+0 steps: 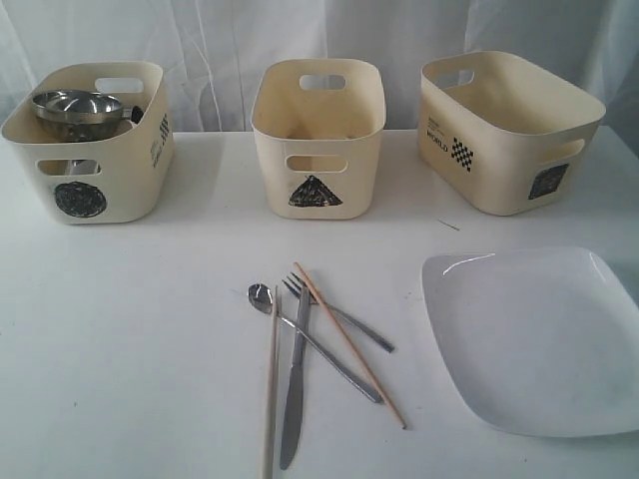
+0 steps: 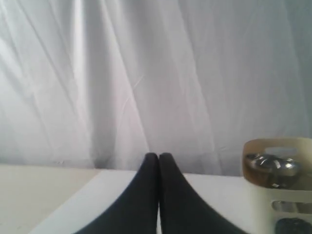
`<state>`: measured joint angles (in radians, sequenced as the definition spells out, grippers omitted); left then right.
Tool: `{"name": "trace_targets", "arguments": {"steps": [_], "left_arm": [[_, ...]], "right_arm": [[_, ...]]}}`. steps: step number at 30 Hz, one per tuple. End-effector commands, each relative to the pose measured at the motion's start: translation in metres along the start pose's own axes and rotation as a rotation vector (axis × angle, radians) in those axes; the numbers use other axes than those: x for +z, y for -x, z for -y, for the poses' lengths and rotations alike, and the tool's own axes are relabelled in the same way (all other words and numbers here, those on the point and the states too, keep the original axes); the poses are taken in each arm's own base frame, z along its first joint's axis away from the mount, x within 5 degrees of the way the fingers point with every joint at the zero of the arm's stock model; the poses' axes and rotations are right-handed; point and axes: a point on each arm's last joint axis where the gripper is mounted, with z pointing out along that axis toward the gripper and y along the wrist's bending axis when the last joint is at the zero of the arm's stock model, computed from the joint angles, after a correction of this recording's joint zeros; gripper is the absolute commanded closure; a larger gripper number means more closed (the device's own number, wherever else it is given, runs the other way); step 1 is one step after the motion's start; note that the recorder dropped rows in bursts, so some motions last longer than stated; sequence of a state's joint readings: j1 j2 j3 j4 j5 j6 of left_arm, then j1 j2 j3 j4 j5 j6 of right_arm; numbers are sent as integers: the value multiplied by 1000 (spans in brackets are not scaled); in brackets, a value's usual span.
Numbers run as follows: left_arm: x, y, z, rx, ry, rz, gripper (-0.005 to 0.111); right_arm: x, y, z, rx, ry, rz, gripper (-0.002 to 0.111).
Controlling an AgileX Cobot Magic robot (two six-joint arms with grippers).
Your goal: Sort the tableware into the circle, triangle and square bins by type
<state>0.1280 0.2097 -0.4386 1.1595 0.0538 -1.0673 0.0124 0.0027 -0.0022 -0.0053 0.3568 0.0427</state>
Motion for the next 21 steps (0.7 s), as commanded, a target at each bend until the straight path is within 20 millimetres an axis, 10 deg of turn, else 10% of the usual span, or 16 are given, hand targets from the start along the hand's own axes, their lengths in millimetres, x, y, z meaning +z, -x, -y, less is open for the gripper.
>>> {"name": "trace_targets", "arguments": {"steps": [1,4,11,21], "left_arm": [[-2,-11,-8,-68,88,-89,107],[-3,-28,8,-259,-42,-255,107],[-15,-124,41,125,-357,-507,107],[-23,-157,47,-365,-242,-642,107]], "right_arm": [[0,0,0,1,-6,8,108],[0,0,0,1,-6,8,108],[0,0,0,1,-6,8,108],[0,0,0,1,-6,8,108]]}}
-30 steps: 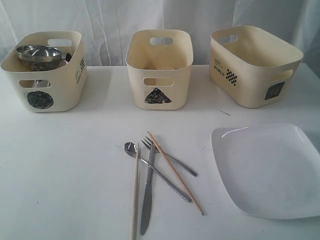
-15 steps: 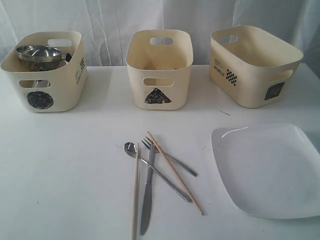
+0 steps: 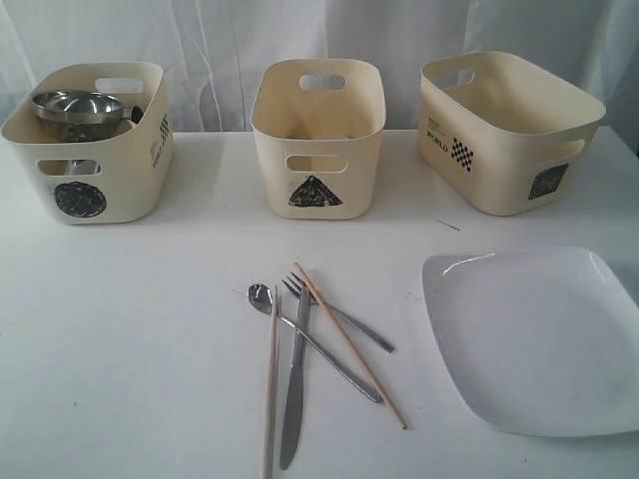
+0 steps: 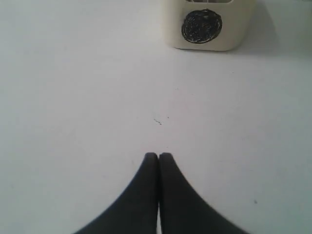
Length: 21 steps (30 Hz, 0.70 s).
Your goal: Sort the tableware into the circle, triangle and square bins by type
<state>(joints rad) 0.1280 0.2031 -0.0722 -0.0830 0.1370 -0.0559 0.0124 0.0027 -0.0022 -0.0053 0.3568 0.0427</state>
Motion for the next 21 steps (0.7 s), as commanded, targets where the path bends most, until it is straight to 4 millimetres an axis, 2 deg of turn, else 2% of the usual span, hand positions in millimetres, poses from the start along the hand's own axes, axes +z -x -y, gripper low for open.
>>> {"name": "trace_targets", "arguments": {"steps": [1,4,8,18,21], "left_arm": [[6,-22,0,-220,-11,-60,107],[4,-36,0,-160,3,-215,107],[5,-34,-4,-81,34,-186,107],[0,-34,-4,-68,42,-132,107],[-6,-31,-5,196,58,-37,107]], "right_arm": [[0,0,0,1,-6,8,108],[0,0,0,1,-6,8,108],[0,0,0,1,-6,8,108],[0,0,0,1,-6,8,108],[0,0,0,1,-6,8,108]]}}
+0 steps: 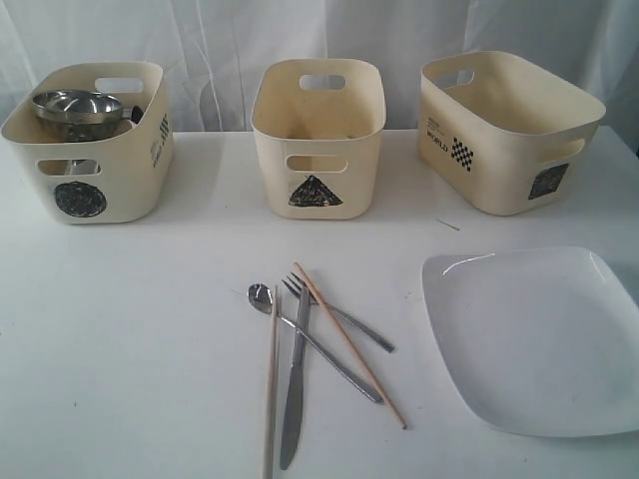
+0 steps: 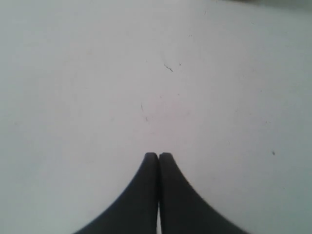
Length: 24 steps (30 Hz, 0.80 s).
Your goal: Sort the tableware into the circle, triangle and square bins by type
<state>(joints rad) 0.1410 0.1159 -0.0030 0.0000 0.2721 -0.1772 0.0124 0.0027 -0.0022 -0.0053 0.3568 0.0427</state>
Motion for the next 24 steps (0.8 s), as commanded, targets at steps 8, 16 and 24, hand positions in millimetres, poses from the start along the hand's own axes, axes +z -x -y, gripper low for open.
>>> {"name": "trace_targets", "arguments": {"steps": [8,16,24], "left_arm": [[-6,-4,7,81,-67,43,107],[-6,-7,7,49,-70,16,107],[-6,-7,7,49,-70,16,107]], "right_arm": [[0,0,0,1,-6,8,108],[0,0,0,1,-6,8,108],[0,0,0,1,-6,8,108]]}}
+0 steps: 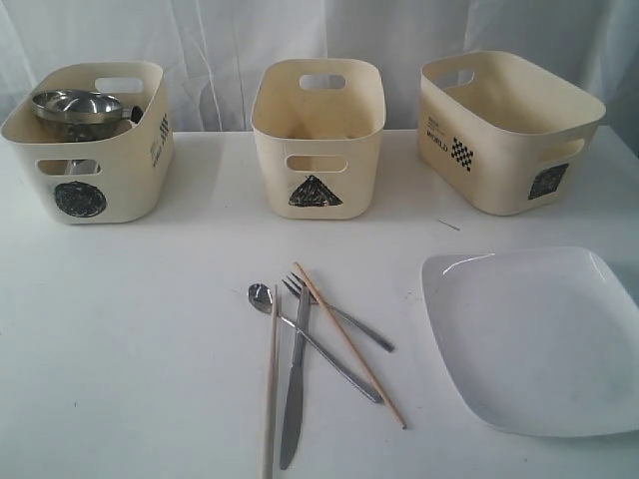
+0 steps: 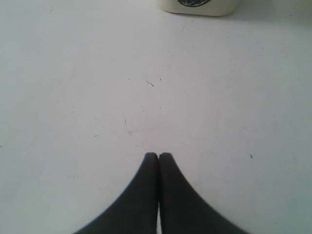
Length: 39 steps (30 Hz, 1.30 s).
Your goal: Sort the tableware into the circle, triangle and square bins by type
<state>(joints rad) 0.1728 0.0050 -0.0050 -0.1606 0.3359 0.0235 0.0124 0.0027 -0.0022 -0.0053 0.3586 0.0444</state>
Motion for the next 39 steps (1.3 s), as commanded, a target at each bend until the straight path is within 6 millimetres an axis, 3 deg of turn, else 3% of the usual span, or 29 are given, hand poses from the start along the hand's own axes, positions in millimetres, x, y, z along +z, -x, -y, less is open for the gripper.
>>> {"name": "trace_targets", "arguments": {"steps": [1,8,13,17,21,24,27,32,34,36,39], "left_arm": [[0,-5,1,-5,-11,-41,107],[0,-5,1,-5,-11,-41,107],[0,-5,1,-5,-11,-41,107],[0,-5,1,-5,-11,-41,107],[0,-5,1,-5,-11,-41,107],[0,-5,1,-5,-11,-39,107],[0,-5,1,-5,-11,-39,107],[0,-5,1,-5,-11,-37,107],[0,-5,1,-5,-11,-37,107],[0,-5,1,-5,-11,-37,107],[0,-5,1,-5,-11,-37,107]], "right_arm": [[0,0,0,-1,-6,10,108],[0,2,0,-1,-5,29,108],[-3,23,-1,-72,-3,264,108],[-21,58,-3,-111,-11,697,108],[-65,87,-2,-82,-26,1279,108],[-96,108,12,121,-98,1521,108],[-109,144,13,219,-50,1456,108],[-111,230,-4,39,3,1271,108],[-89,261,-7,6,4,1158,108],[-54,279,-9,-8,3,975,108],[14,281,-10,-167,-33,582,108]]}}
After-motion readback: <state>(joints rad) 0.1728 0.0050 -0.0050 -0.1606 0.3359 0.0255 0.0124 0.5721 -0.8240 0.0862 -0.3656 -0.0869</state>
